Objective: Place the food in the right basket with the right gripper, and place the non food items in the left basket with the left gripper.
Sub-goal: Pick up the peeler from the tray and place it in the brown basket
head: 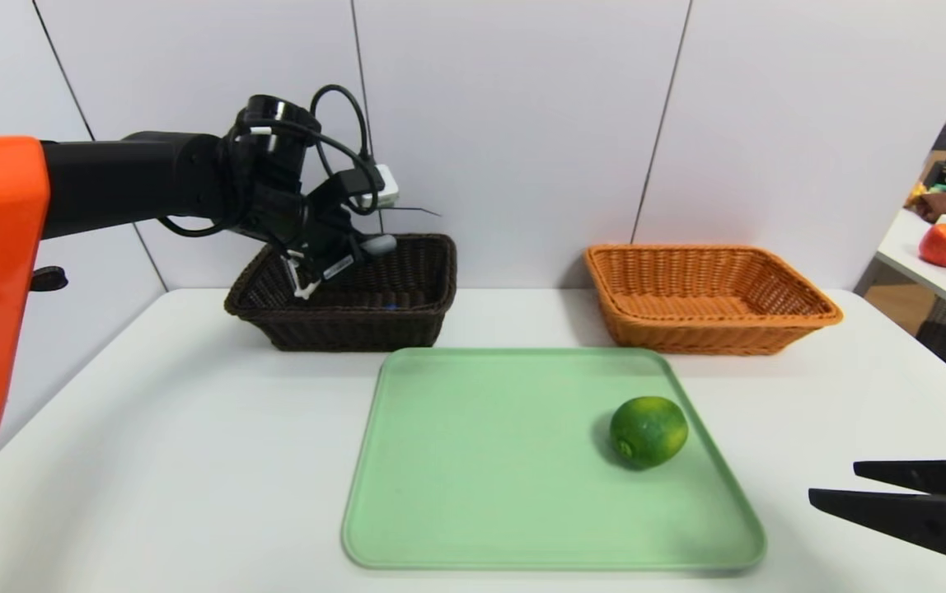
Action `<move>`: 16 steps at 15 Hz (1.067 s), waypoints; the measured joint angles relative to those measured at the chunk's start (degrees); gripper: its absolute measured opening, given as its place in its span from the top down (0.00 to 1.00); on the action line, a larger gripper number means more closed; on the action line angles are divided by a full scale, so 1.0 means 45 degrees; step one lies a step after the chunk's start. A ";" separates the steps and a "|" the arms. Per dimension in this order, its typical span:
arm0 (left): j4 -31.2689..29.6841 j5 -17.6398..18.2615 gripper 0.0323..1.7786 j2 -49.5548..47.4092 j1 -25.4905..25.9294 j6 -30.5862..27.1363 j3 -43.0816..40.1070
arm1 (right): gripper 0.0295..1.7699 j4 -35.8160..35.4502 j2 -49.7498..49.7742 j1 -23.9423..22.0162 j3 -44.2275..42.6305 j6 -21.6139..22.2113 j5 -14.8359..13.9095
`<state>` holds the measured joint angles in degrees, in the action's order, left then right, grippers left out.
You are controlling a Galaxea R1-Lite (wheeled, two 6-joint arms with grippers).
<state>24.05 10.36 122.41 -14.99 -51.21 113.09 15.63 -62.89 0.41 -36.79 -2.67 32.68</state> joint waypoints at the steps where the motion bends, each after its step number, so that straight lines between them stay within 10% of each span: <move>1: -0.0157 -0.0019 0.85 0.0005 0.0000 -0.0024 0.0000 | 0.04 0.0000 0.0041 0.0000 0.0030 0.0000 0.0005; 16: -0.1731 -0.0130 0.85 0.1224 0.0014 0.0190 0.0014 | 0.04 0.0054 0.0526 0.0000 0.0282 0.0049 0.0014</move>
<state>16.26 9.78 127.92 -14.93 -50.36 113.15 15.87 -60.53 0.41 -35.52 -2.45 32.74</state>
